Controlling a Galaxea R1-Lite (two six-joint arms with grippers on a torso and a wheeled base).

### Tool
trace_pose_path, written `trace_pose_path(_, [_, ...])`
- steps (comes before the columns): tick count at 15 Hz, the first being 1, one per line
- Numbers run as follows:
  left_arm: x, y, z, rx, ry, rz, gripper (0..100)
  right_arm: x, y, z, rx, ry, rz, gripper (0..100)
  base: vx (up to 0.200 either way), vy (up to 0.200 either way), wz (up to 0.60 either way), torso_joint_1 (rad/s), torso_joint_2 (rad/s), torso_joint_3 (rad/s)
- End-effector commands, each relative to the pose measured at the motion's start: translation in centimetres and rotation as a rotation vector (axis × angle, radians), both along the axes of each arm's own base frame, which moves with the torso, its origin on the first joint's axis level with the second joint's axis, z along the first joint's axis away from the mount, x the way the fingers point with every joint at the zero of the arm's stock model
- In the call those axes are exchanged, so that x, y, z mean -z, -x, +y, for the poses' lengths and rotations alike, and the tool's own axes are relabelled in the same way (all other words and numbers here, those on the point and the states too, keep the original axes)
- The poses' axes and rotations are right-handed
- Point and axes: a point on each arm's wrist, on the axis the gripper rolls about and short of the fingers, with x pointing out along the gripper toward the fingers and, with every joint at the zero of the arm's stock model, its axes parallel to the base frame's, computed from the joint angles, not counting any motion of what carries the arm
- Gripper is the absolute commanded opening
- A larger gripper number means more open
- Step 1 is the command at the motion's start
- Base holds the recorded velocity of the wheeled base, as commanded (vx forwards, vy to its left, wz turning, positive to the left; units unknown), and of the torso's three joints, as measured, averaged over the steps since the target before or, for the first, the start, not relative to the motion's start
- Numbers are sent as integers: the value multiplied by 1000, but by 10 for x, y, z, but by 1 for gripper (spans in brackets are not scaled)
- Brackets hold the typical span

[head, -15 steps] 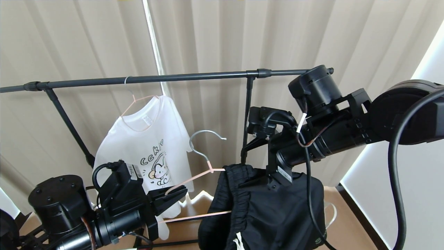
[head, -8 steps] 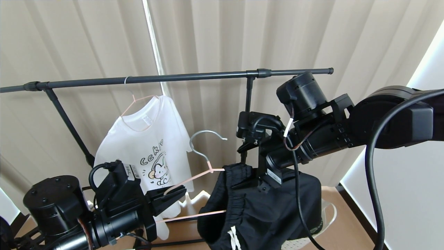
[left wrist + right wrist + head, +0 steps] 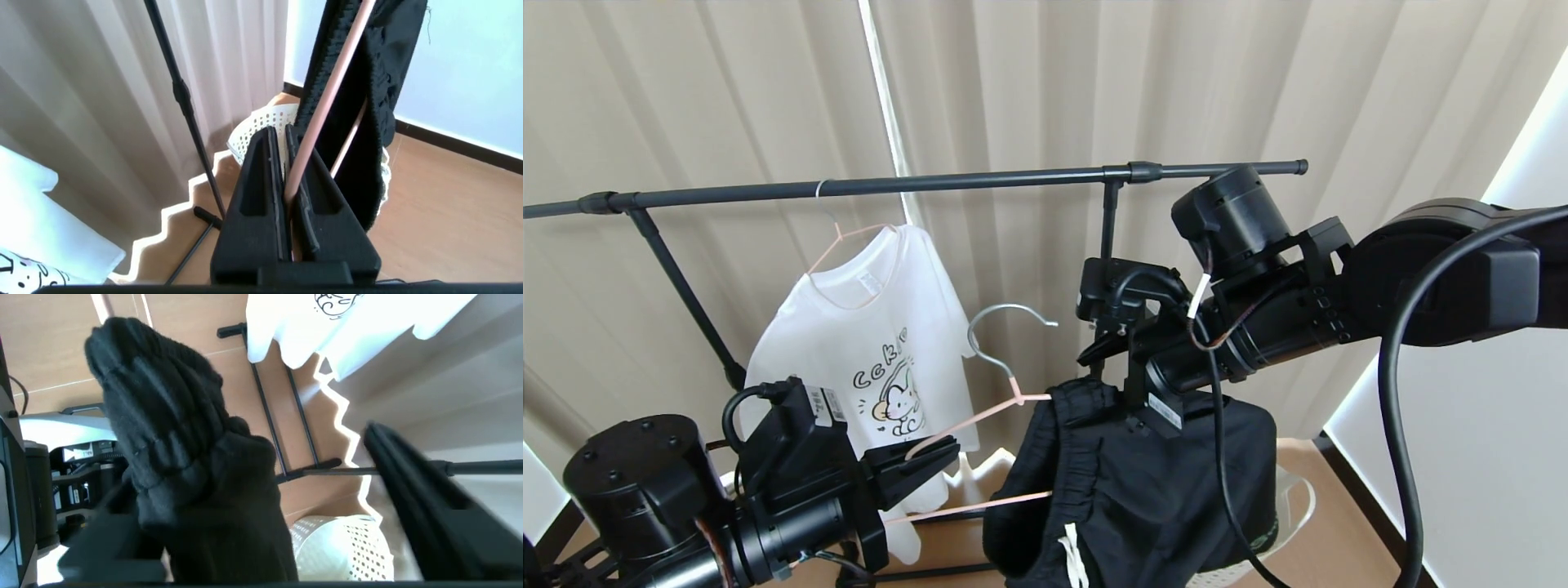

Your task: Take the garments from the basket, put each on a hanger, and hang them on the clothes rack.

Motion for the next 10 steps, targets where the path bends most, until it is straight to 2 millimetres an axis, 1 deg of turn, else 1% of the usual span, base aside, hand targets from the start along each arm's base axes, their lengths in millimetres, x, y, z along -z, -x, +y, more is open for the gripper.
trace_pose_path(1, [-2, 2, 1, 1, 3, -6, 0, 0, 0, 0, -1, 0, 0, 0, 0, 0, 0, 0, 0, 0])
trace_pose_path(3, [-2, 1, 1, -1, 4, -5, 0, 0, 2, 3, -10, -1, -1, 0, 0, 0, 0, 0, 0, 0])
trace_pose_path(8, [0, 0, 2, -5, 1, 0, 0, -1, 3, 3, -10, -3, -4, 0, 0, 0, 0, 0, 0, 0])
trace_pose_path(10, [-1, 0, 2, -7, 6, 3, 0, -4, 4, 1, -10, -8, -11, 0, 0, 0, 0, 0, 0, 0])
